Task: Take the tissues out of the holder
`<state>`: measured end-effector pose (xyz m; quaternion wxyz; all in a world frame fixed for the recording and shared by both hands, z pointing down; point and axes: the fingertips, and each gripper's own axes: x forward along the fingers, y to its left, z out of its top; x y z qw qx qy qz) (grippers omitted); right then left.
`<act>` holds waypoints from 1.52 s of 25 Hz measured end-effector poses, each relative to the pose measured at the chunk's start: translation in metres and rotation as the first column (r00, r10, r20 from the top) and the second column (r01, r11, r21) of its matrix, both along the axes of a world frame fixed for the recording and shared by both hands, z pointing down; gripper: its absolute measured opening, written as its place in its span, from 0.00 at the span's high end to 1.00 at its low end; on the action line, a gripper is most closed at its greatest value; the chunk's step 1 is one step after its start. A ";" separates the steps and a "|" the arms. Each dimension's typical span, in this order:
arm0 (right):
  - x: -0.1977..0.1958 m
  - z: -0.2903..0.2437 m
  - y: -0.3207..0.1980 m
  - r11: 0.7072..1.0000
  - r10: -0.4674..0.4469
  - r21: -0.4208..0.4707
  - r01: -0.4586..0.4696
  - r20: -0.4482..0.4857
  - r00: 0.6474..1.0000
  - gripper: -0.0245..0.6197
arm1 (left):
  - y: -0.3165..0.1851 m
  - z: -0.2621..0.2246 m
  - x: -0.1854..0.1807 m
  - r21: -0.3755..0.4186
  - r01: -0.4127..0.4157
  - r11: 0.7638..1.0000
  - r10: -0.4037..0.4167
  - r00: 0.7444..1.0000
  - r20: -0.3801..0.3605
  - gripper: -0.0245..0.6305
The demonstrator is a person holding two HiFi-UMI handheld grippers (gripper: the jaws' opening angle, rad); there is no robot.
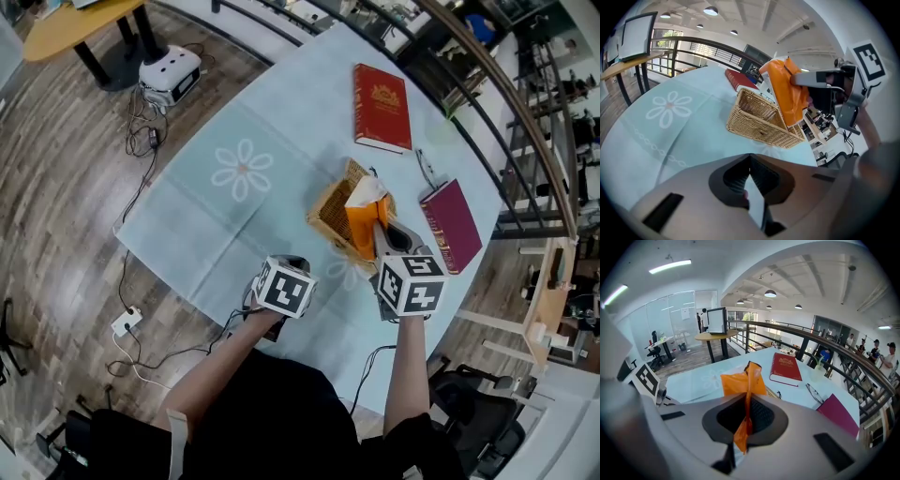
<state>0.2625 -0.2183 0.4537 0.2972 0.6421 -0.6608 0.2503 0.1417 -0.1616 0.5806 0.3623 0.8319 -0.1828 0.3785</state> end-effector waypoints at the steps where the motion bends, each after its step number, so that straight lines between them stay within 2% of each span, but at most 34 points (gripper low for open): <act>1: -0.001 -0.003 0.001 1.000 0.001 0.008 -0.001 0.001 1.000 0.94 | 0.001 -0.001 0.000 0.003 -0.002 1.000 0.002 1.000 0.000 0.95; 11: -0.016 -0.021 0.018 0.998 -0.016 0.053 0.015 0.018 1.000 0.94 | 0.012 -0.010 -0.008 0.025 0.001 1.000 -0.001 1.000 0.002 0.95; 21: -0.043 -0.016 0.039 0.997 -0.057 0.049 0.055 0.052 0.997 0.94 | 0.018 -0.013 -0.023 0.053 0.042 0.998 -0.042 0.999 0.001 0.95; 25: -0.053 -0.011 0.045 0.996 -0.076 0.052 0.073 0.066 0.995 0.94 | 0.024 -0.014 -0.031 0.053 0.058 0.997 -0.059 0.998 0.028 0.95; 33: -0.081 0.012 0.069 0.994 -0.107 0.008 0.106 0.106 0.989 0.94 | 0.038 -0.012 -0.059 0.036 0.136 0.990 -0.137 0.990 0.029 0.95; 38: -0.093 0.029 0.085 0.994 -0.103 -0.023 0.107 0.141 0.985 0.94 | 0.043 -0.011 -0.072 0.047 0.154 0.987 -0.156 0.986 0.050 0.95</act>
